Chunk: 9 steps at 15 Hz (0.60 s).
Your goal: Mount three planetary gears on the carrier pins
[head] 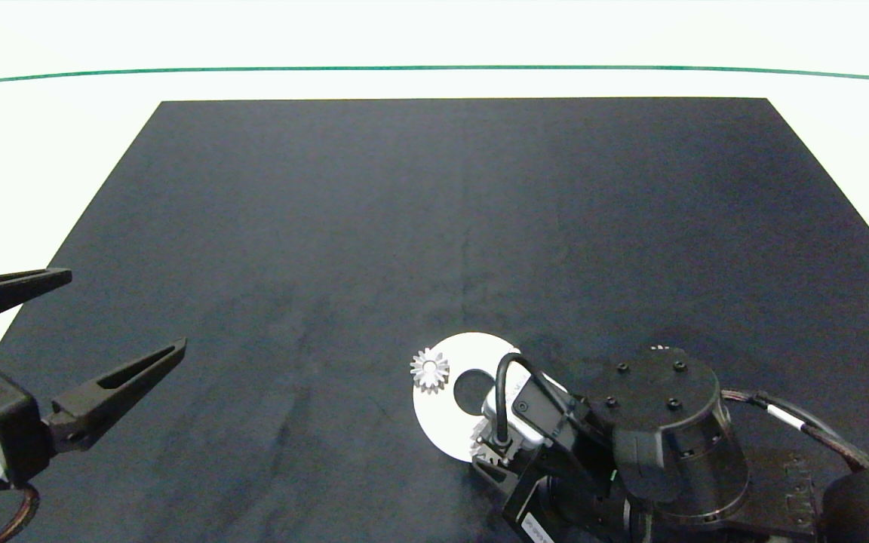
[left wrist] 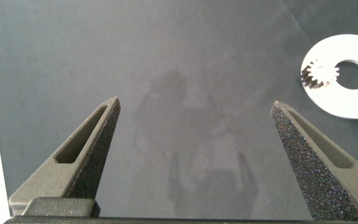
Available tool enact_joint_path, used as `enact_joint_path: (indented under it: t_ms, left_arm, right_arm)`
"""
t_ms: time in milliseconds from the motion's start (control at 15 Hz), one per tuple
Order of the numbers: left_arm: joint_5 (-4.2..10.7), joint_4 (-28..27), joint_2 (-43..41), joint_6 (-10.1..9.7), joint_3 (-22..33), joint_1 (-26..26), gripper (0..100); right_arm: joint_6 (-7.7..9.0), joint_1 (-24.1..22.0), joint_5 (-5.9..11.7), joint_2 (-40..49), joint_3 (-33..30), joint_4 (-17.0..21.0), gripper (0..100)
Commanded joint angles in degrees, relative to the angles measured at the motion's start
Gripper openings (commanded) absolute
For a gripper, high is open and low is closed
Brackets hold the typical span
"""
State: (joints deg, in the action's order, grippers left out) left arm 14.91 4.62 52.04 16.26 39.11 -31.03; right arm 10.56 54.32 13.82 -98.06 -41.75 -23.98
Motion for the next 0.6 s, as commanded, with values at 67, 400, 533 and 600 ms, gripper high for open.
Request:
enact_joint_path:
  t_ms: [67, 400, 533, 600]
  left_arm:
    - [0.12, 0.04, 0.08, 0.09, 0.0, 0.0, 100]
    - [0.12, 0.04, 0.08, 0.09, 0.0, 0.0, 100]
    - [0.12, 0.04, 0.08, 0.09, 0.0, 0.0, 100]
    - [0.12, 0.04, 0.08, 0.09, 0.0, 0.0, 100]
  right_arm:
    - [0.08, -0.09, 0.06, -0.2, -0.08, -0.1, 4]
    - [0.08, -0.36, 0.06, -0.2, -1.23, -0.1, 4]
    - [0.08, -0.36, 0.24, -0.2, -1.14, -0.02, 4]
    - [0.08, -0.36, 0.68, -0.2, -1.05, -0.1, 4]
